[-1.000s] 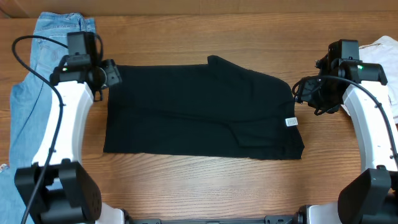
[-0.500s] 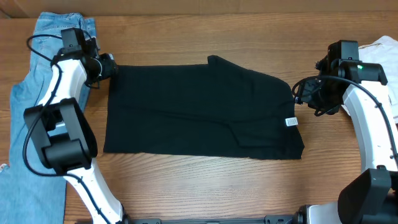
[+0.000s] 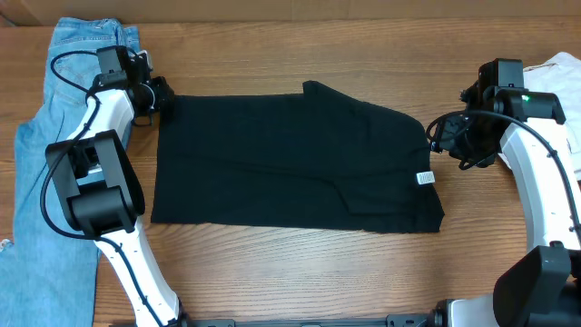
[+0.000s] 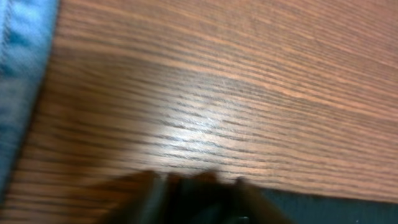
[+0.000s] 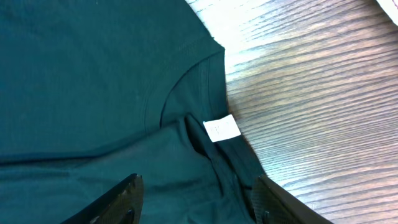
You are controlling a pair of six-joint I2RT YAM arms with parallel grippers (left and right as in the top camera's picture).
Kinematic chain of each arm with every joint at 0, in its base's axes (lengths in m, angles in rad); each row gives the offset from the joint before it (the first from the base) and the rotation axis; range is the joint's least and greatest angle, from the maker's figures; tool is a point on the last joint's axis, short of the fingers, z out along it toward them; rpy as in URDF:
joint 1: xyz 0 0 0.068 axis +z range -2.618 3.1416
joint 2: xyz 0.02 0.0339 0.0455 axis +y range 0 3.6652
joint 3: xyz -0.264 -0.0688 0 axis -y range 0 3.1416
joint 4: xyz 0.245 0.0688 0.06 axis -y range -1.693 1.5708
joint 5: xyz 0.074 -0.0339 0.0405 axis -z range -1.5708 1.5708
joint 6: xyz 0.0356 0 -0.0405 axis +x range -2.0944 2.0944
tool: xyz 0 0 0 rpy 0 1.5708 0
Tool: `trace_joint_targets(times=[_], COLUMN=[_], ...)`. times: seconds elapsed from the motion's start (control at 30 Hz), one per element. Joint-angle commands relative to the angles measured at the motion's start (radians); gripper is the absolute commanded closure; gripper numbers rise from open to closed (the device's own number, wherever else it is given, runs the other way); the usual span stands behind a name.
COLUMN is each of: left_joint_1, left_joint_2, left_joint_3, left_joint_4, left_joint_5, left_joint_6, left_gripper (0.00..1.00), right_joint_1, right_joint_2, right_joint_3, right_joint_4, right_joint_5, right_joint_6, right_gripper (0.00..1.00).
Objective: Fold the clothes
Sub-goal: 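Release and move both grippers to the t-shirt's top corners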
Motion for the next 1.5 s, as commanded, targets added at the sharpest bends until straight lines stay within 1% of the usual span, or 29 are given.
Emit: trace_joint_targets(times=[0.0,0.1,0.17,0.23,0.3,0.43,0.5,0.53,0.6,0.63,0.73,1.0,1.17,1.3,1.47], left_joint_1=[-0.021,-0.021,-0.02,-0.02,-0.019,-0.019,-0.017,-0.017,-0.017,-0.017,-0.017,-0.017,-0.018,-0.018,-0.021], left_joint_2=[0.037,0.035,0.034,0.032,0.031,0.018,0.008,-0.003,-0.01,-0.013,-0.016,-0.016,-0.016,-0.016,-0.016], left_joint_3=[0.012,0.017,0.018,0.018,0.018,0.018,0.018,0.018,0.018,0.018,0.018,0.018,0.018,0.017,0.017], left_joint_4=[-0.02,-0.071,-0.112,-0.149,-0.185,-0.256,-0.278,-0.296,-0.304,-0.308,-0.33,-0.344,-0.348,-0.348,-0.352], left_joint_5=[0.034,0.033,0.033,0.033,0.033,0.032,0.032,0.033,0.033,0.034,0.033,0.033,0.033,0.033,0.033], left_joint_6=[0.012,0.012,0.012,0.011,0.008,0.009,0.009,0.008,0.005,0.005,0.005,0.005,-0.002,-0.002,-0.002], left_gripper=[0.89,0.96,0.96,0.96,0.96,0.96,0.96,0.96,0.96,0.96,0.96,0.96,0.96,0.96,0.96], right_joint_1=[-0.001,-0.001,-0.001,0.001,0.01,0.061,0.106,0.155,0.2,0.218,0.265,0.329,0.354,0.379,0.391], right_joint_2=[-0.003,-0.003,-0.003,-0.003,-0.003,0.011,0.031,0.064,0.114,0.142,0.257,0.546,0.686,0.765,0.801], right_joint_3=[0.01,0.01,0.01,0.01,0.01,0.011,0.019,0.049,0.108,0.14,0.271,0.531,0.587,0.587,0.587], right_joint_4=[0.012,0.042,0.089,0.163,0.265,0.446,0.514,0.538,0.531,0.524,0.492,0.432,0.497,0.604,0.672], right_joint_5=[0.009,0.005,-0.023,-0.099,-0.171,-0.203,-0.212,-0.212,-0.209,-0.208,-0.202,-0.201,-0.203,-0.201,-0.201], right_joint_6=[-0.007,-0.007,-0.008,-0.067,-0.102,-0.113,-0.136,-0.159,-0.178,-0.184,-0.187,-0.221,-0.22,-0.22,-0.22], right_gripper=[0.4,0.42,0.44,0.44,0.4,0.35,0.33,0.29,0.27,0.25,0.21,0.18,0.18,0.19,0.19])
